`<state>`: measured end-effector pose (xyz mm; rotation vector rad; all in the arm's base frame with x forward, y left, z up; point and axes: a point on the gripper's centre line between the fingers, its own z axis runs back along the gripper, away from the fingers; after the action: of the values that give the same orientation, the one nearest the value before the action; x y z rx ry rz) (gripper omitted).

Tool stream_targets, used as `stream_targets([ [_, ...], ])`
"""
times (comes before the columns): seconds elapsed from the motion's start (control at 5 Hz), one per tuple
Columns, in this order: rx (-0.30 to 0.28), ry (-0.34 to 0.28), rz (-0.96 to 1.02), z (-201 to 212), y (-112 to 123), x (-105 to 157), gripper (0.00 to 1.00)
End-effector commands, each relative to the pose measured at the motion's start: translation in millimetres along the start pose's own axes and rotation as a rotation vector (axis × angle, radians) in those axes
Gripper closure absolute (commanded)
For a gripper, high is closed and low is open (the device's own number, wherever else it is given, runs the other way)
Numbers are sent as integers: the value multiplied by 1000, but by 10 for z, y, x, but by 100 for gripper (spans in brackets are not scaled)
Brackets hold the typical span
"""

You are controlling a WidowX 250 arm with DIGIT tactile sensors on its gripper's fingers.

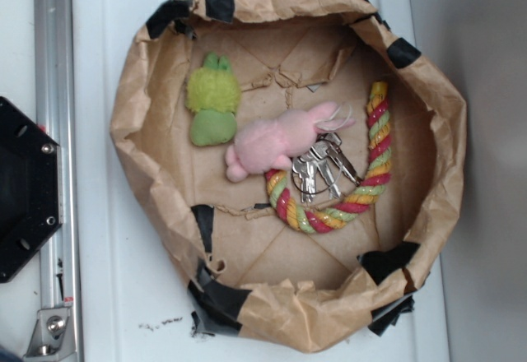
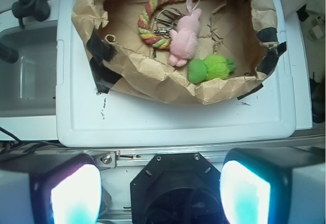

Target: Grab the pink bunny.

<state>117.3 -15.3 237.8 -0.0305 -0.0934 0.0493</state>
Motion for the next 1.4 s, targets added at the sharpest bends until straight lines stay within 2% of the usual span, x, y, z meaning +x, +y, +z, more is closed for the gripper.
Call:
stream_targets([
  [0.0, 0, 0, 0, 0, 0, 0, 0],
  [0.2, -89, 103, 60, -537, 275, 465, 0],
  [0.4, -175, 60, 51, -985, 380, 956, 0],
  [0.6, -235, 58, 38, -1366, 420, 1430, 0],
  [0.8, -282, 95, -47, -1640, 285, 1476, 0],
  [1.0, -174, 150, -93, -1993, 223, 1378, 0],
  [1.2, -80, 216, -93, -2314, 323, 1283, 0],
])
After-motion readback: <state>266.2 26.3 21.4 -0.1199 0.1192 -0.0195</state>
